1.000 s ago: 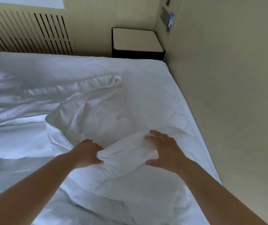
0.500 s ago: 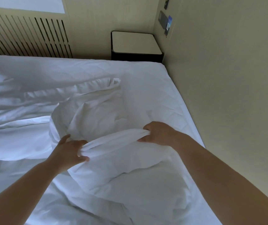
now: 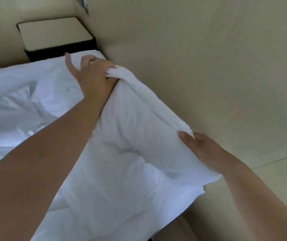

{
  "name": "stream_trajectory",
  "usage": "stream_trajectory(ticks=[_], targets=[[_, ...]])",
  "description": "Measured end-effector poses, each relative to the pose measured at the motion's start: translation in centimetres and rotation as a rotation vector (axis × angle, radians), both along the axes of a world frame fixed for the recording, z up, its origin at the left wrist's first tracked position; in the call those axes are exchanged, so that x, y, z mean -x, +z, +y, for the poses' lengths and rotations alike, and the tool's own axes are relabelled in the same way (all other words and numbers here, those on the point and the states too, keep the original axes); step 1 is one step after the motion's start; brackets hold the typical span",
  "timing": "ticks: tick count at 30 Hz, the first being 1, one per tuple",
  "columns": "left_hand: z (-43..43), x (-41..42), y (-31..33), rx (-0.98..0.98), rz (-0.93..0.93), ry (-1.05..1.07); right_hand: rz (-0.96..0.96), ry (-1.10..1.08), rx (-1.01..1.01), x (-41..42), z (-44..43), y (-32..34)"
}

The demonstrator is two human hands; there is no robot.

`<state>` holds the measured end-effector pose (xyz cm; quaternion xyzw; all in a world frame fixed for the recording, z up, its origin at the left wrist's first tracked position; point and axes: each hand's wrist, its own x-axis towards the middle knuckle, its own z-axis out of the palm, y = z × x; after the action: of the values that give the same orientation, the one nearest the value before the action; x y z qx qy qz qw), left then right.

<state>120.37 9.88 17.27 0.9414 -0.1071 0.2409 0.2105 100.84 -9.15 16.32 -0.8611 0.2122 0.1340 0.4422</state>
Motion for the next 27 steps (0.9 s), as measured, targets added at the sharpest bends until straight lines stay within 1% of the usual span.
stream_trajectory(ticks=[1, 2, 3, 4, 6, 7, 10, 12, 13, 14, 15, 16, 17, 18, 19, 21, 22, 23, 25, 27], targets=[[-3.1, -0.3, 0.8, -0.005, -0.017, -0.056, -0.017, -0.07, -0.07, 1.0, -1.8, 0.6], [-5.9, -0.3, 0.9, -0.055, 0.014, -0.126, -0.015, -0.135, -0.13, 1.9, -3.7, 1.0], [-8.5, -0.1, 0.2, -0.143, 0.086, -0.212, 0.001, -0.195, -0.147, 2.7, -5.6, 0.7], [-10.5, 0.3, -1.2, -0.238, 0.184, -0.301, 0.04, -0.241, -0.106, 3.5, -7.2, -0.4], [-12.6, 1.9, -5.3, -0.381, 0.395, -0.423, 0.172, -0.242, 0.126, 5.3, -9.6, -4.3], [-12.7, 2.9, -7.6, -0.415, 0.498, -0.45, 0.218, -0.215, 0.215, 6.2, -9.9, -6.5], [-10.6, 6.3, -13.3, -0.412, 0.713, -0.414, 0.298, -0.075, 0.313, 8.4, -9.4, -11.9], [-8.0, 8.4, -15.8, -0.393, 0.791, -0.344, 0.319, 0.004, 0.471, 8.7, -8.6, -13.5], [-6.6, 9.4, -16.5, -0.385, 0.826, -0.309, 0.27, 0.023, 0.55, 8.5, -8.1, -13.9], [-5.1, 10.5, -17.1, -0.374, 0.86, -0.281, 0.161, 0.032, 0.614, 8.3, -7.6, -14.2], [-3.8, 11.7, -17.3, -0.349, 0.87, -0.27, 0.004, 0.052, 0.656, 7.9, -6.8, -14.6], [-2.4, 13.0, -17.5, -0.301, 0.862, -0.257, -0.154, 0.08, 0.641, 7.6, -5.8, -15.1], [-1.2, 14.5, -17.6, -0.238, 0.836, -0.232, -0.304, 0.159, 0.582, 7.3, -4.6, -15.5], [0.0, 15.9, -17.7, -0.183, 0.777, -0.22, -0.41, 0.274, 0.539, 7.2, -3.1, -15.8], [1.2, 17.4, -17.8, -0.165, 0.727, -0.238, -0.399, 0.42, 0.526, 7.2, -1.6, -16.3], [3.4, 20.6, -18.0, -0.14, 0.684, -0.264, -0.218, 0.676, 0.569, 7.2, 1.0, -17.9], [4.4, 22.4, -18.1, -0.127, 0.689, -0.258, -0.13, 0.735, 0.608, 7.1, 1.9, -18.8], [5.4, 24.2, -18.5, -0.139, 0.67, -0.27, -0.081, 0.745, 0.638, 6.8, 2.5, -19.7], [7.3, 27.4, -19.7, -0.197, 0.6, -0.318, -0.066, 0.714, 0.662, 5.9, 3.2, -21.0], [9.2, 29.6, -21.3, -0.3, 0.598, -0.373, -0.156, 0.647, 0.713, 3.7, 3.4, -19.6]])
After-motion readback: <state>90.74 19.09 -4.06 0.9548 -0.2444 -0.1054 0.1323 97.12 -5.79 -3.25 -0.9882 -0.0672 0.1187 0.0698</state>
